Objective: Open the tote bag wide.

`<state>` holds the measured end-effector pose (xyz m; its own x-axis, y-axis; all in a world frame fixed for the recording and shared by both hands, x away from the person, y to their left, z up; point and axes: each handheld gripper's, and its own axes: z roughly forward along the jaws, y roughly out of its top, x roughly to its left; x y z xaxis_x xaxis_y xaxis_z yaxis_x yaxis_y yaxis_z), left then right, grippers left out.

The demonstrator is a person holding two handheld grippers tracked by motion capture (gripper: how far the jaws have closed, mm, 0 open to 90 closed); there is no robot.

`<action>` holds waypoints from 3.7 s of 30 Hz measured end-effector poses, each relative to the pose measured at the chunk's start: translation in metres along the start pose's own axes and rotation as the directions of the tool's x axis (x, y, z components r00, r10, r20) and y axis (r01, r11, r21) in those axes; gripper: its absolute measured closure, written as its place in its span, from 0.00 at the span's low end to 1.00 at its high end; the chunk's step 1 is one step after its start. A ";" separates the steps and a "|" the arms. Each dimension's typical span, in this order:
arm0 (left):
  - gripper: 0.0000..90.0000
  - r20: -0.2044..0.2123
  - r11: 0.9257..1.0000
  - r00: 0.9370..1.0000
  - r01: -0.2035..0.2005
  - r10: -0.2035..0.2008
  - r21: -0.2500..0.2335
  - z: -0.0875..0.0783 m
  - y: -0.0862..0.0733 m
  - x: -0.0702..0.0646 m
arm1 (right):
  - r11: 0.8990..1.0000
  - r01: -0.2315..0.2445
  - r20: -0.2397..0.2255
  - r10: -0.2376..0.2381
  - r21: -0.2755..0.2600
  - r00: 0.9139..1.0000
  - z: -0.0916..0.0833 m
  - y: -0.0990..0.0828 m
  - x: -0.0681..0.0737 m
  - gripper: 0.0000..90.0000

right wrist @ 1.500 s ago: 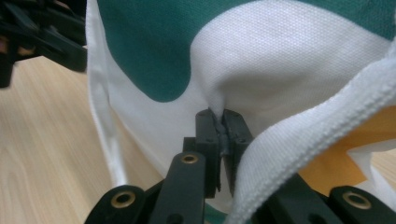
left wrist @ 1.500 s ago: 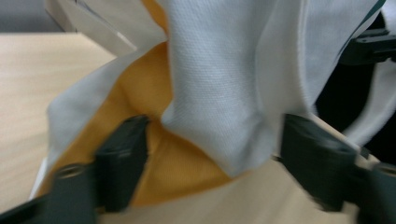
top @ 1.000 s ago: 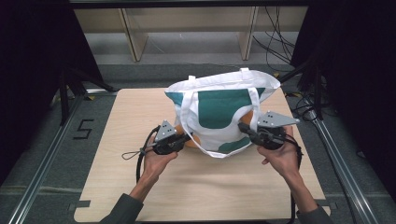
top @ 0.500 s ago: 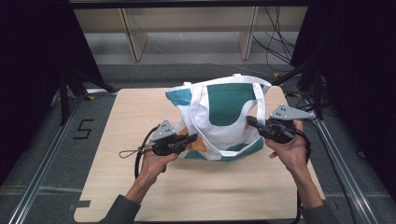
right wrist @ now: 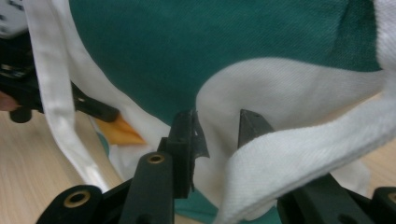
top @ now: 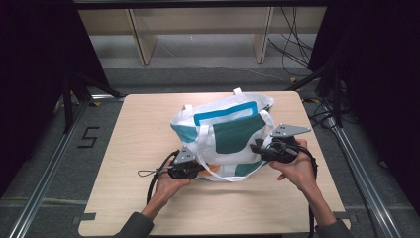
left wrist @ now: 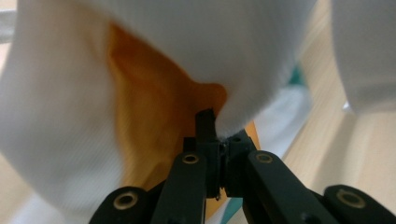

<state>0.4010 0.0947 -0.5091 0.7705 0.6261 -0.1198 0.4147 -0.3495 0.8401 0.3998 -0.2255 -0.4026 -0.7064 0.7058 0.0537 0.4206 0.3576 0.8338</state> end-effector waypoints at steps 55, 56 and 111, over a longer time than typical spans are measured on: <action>0.94 -0.122 0.968 0.987 0.076 -0.108 -0.238 -0.079 0.096 0.040 | 0.993 0.079 0.173 -0.063 -0.091 0.983 -0.016 0.080 -0.057 0.94; 0.95 -0.119 0.970 0.988 0.073 -0.103 -0.232 -0.078 0.094 0.039 | 0.993 0.092 0.167 -0.079 -0.076 0.983 -0.012 0.078 -0.057 0.96; 0.93 -0.173 0.989 0.974 0.149 -0.144 0.015 0.008 0.051 0.069 | 0.958 0.284 -0.091 -0.281 0.025 0.955 0.020 -0.024 0.045 1.00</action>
<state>0.4795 0.1144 -0.4791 0.6073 0.7809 -0.1460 0.5318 -0.2631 0.8050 0.3693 -0.1905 -0.4307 -0.8451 0.5178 -0.1327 0.2164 0.5585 0.8008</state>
